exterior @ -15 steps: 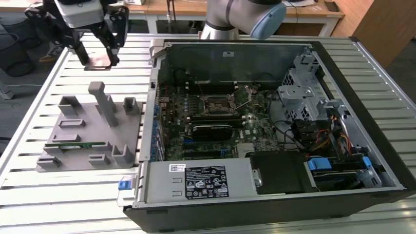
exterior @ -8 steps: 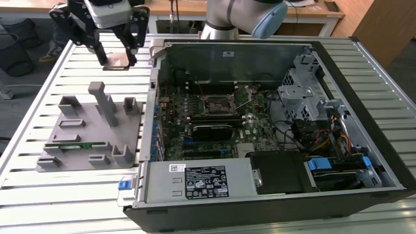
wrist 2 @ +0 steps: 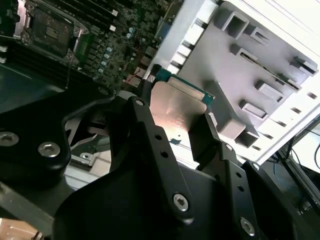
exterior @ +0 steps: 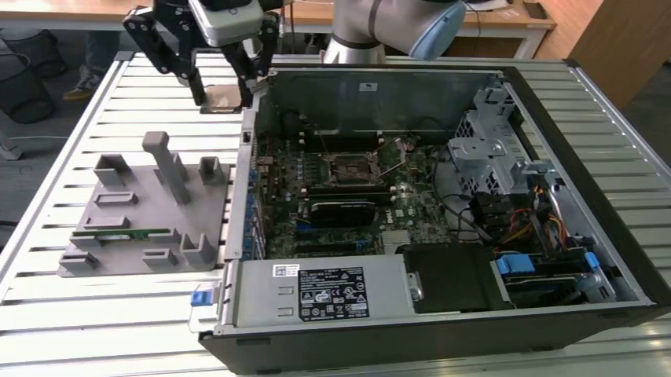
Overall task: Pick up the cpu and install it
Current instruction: 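Pick up the cpu and move it towards the insertion slot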
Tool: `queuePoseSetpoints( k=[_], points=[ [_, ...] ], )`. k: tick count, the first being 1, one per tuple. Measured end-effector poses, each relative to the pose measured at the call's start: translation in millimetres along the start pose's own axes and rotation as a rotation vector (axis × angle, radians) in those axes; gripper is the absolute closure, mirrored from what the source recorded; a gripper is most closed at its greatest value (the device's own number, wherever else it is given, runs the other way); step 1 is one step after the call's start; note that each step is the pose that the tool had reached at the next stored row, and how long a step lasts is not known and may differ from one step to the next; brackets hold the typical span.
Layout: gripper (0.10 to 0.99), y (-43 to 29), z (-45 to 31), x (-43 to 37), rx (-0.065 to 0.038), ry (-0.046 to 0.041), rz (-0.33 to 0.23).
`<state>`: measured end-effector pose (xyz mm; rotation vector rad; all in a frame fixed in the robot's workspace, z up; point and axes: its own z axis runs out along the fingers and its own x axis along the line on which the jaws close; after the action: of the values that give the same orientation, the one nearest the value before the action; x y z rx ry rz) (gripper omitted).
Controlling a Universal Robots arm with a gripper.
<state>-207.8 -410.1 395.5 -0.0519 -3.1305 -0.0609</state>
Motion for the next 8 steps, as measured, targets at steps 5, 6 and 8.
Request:
queuePoseSetpoints(
  k=[5, 6, 8],
  points=[
    [0.541, 0.7, 0.2, -22.7, 0.0, 0.0, 0.0],
    [0.541, 0.9, 0.1, -27.3, 0.0, 0.0001, 0.0],
    [0.541, 1.2, 0.1, -36.2, 0.0, 0.0002, 0.0]
  ],
)
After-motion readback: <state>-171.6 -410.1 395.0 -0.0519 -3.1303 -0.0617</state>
